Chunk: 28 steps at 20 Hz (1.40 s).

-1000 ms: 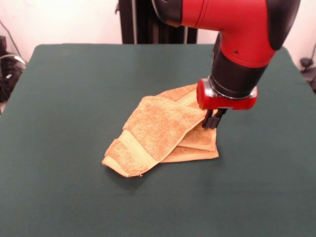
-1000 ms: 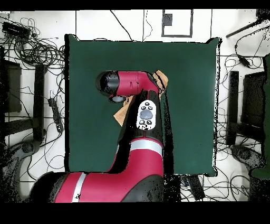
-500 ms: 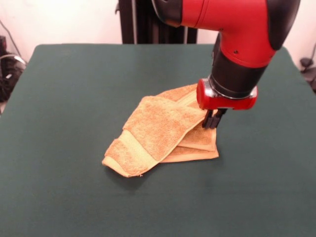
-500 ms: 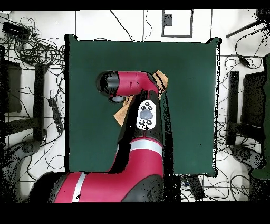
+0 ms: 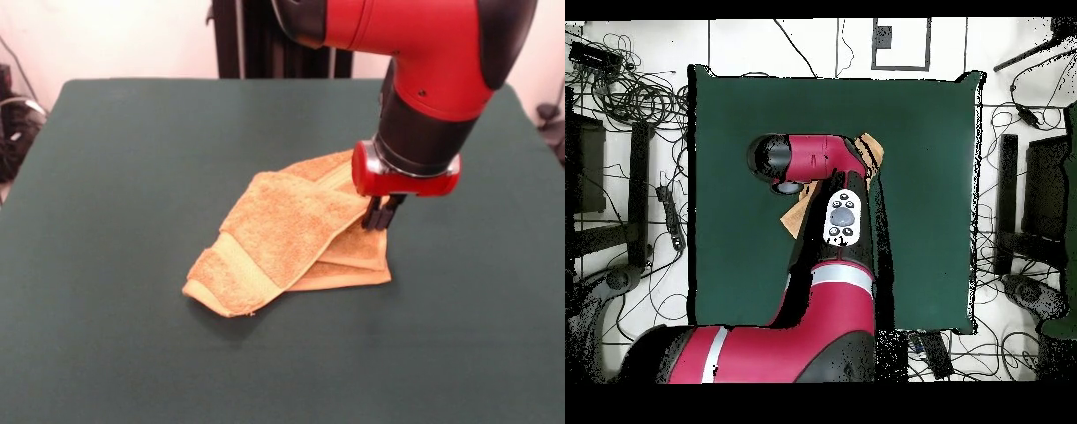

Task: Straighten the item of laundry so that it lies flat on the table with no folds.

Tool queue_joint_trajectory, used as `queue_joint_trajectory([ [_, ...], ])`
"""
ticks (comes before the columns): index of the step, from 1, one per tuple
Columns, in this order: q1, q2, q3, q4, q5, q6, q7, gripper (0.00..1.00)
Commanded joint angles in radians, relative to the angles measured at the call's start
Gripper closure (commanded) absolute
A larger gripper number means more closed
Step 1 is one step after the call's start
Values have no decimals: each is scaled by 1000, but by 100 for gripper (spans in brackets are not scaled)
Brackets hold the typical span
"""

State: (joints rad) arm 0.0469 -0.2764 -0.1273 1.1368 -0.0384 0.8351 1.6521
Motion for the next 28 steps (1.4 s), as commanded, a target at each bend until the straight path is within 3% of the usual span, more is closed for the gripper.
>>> queue_joint_trajectory([
  [1,22,51,31,80,33,-6,246,100],
  [17,20,53,36,72,39,23,240,100],
  [18,20,53,37,69,43,31,242,0],
  [28,32,64,25,49,28,56,233,0],
])
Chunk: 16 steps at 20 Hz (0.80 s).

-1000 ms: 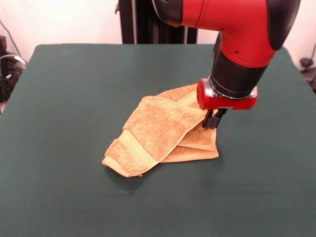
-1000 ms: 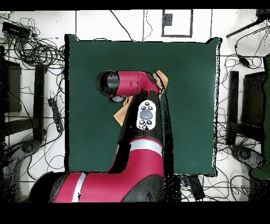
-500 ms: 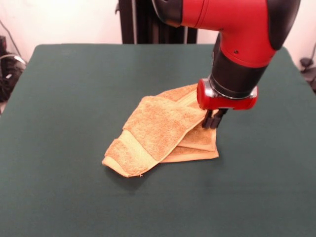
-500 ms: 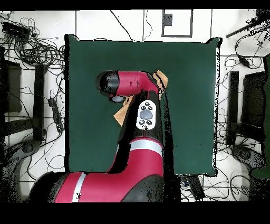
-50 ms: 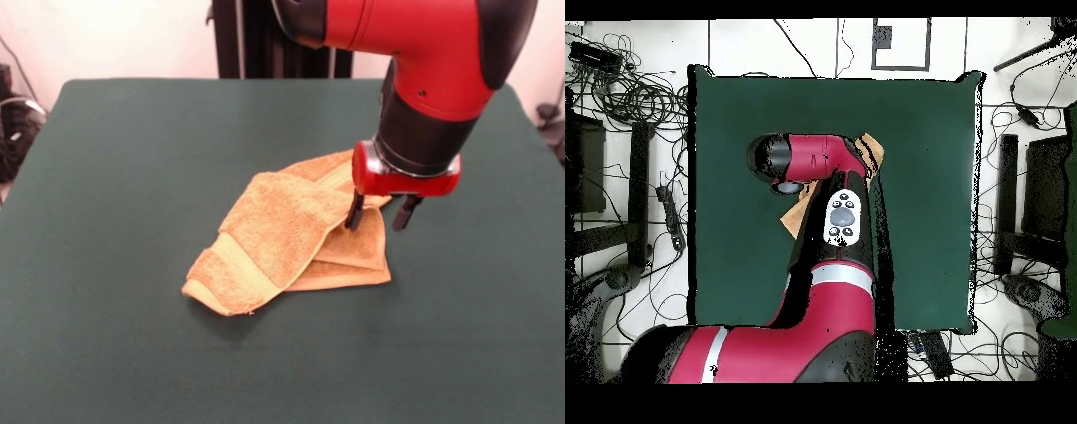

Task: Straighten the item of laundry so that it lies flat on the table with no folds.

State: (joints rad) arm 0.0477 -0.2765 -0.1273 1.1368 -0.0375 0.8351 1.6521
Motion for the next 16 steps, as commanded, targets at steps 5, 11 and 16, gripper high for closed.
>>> queue_joint_trajectory([
  [5,35,68,22,45,21,54,229,0],
  [11,39,85,7,30,4,51,225,0],
  [16,35,129,12,23,7,29,234,0],
])
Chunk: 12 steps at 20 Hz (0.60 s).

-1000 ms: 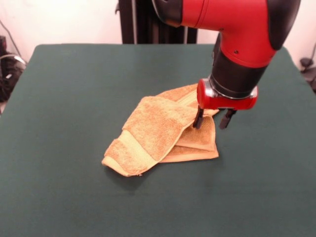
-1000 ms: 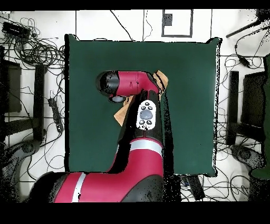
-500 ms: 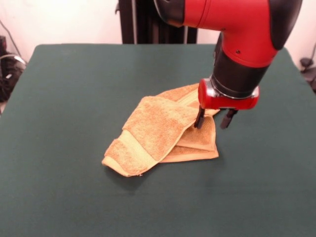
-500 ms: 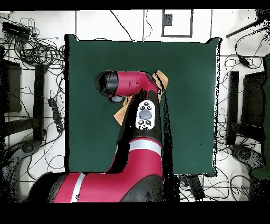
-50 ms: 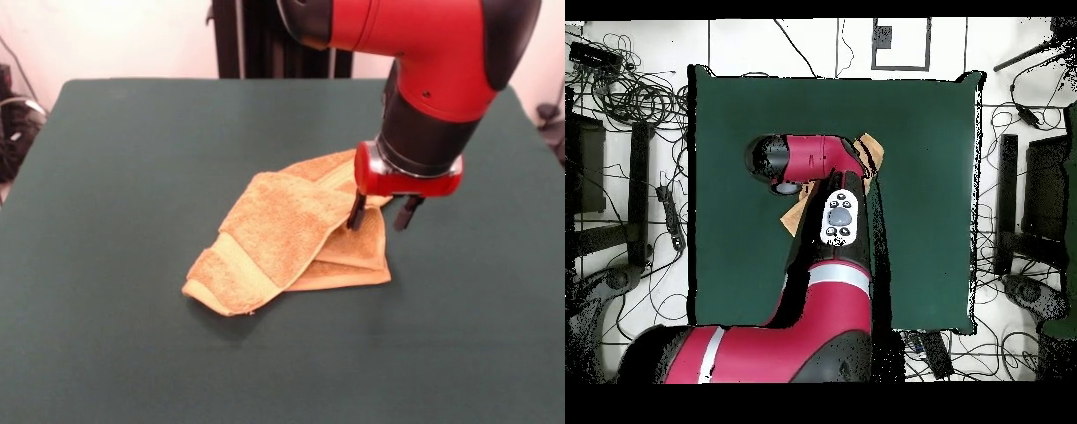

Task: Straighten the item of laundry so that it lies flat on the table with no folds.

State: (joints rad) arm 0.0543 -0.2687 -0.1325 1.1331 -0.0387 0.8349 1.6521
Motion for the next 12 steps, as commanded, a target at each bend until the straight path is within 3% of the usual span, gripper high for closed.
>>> queue_joint_trajectory([
  [1,28,134,19,26,9,10,241,0],
  [12,6,165,42,34,23,-104,229,0],
])
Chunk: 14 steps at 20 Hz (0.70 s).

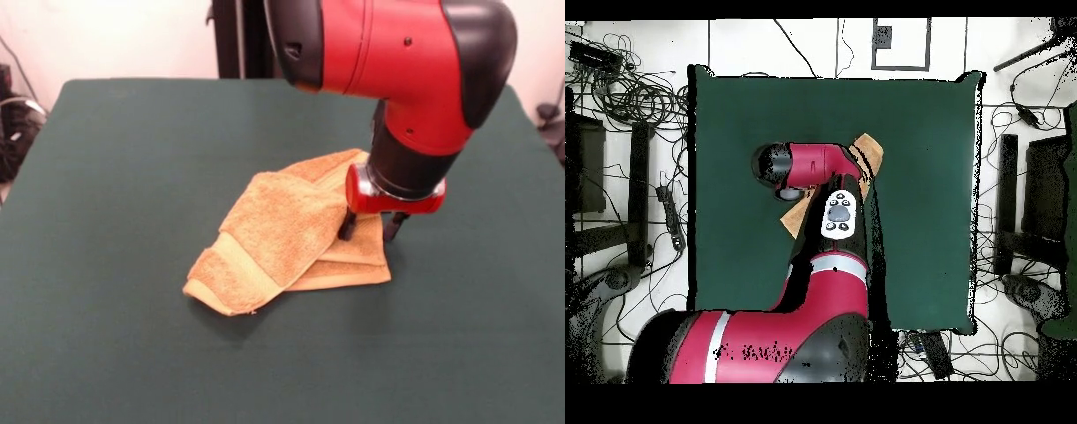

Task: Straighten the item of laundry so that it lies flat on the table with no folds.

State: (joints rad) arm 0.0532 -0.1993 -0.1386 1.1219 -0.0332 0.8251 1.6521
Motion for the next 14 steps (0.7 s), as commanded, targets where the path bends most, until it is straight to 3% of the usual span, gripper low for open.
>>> queue_joint_trajectory([
  [1,8,95,48,46,19,-97,229,0],
  [14,24,98,34,32,25,-98,253,0],
])
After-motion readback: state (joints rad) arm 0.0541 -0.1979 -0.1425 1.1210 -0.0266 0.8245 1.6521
